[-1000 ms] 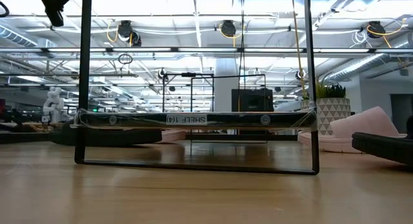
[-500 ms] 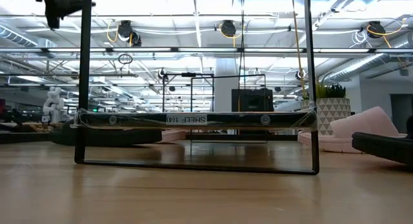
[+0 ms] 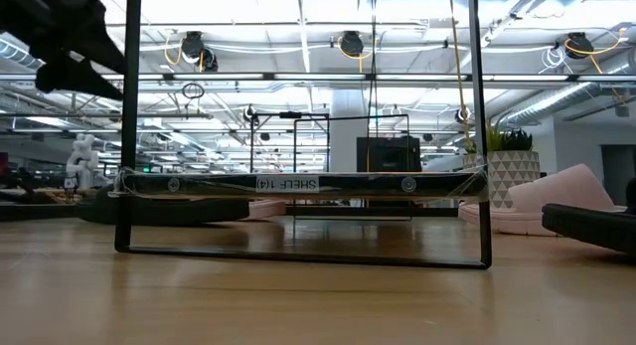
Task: Pick and place slides into the shelf
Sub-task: Put the right black slide on the shelf
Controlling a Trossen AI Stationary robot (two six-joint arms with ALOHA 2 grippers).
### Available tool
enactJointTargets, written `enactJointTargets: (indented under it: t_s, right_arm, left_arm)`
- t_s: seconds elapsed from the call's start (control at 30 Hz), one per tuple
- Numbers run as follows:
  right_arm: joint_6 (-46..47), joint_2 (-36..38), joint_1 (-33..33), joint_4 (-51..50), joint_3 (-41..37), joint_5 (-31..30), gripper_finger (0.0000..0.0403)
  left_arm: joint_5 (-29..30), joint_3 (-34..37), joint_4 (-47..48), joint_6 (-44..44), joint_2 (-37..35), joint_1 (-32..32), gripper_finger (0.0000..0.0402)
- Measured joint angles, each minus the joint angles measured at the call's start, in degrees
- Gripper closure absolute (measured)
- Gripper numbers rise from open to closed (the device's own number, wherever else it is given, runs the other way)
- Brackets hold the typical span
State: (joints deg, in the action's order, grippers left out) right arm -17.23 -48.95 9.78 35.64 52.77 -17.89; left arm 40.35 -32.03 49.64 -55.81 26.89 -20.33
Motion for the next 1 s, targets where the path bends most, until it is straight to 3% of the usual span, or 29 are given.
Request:
enactJointTargets:
  t_s: [0.17,0.37,0.5,0.7,1.0]
  right_arm:
    - [0.0,0.0,0.0,-1.4,0.0,-0.2,0.0312]
    - [-0.1,0.0,0.0,-2.5,0.0,-3.4,0.0312]
    - [-1.0,0.0,0.0,-2.5,0.0,-3.3,0.0312]
    - [-1.6,0.0,0.0,-2.5,0.0,-3.3,0.0312]
    - [-1.3,0.0,0.0,-4.5,0.0,-3.2,0.0312]
  left_arm:
    - [-8.1,0.0,1.2,1.7,5.0,0.1,0.0119]
    - [-12.4,0.1,4.5,-0.8,12.0,0.1,0.0119]
    - [-13.6,0.1,7.9,-6.9,14.0,0.1,0.0119]
    - [-15.3,0.1,8.5,-13.8,12.3,1.7,0.0119]
    - [-17.5,0.1,8.4,-15.2,6.5,8.9,0.0119]
